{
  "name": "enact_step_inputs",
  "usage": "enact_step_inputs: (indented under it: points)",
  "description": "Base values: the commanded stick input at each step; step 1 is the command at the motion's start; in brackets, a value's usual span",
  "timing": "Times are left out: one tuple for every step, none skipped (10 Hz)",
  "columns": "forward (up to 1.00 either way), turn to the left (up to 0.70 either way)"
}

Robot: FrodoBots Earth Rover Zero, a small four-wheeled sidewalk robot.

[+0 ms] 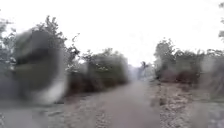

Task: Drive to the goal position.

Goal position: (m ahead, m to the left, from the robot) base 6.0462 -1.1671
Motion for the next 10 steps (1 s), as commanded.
enact_step_inputs:
  points:
    - [0.70,0.00]
    - [0.70,0.00]
    - [0.70,0.00]
    - [0.70,0.00]
    - [0.70,0.00]
    - [0.70,0.00]
    - [0.70,0.00]
    - [0.70,0.00]
    - [0.70,0.00]
    - [0.70,-0.04]
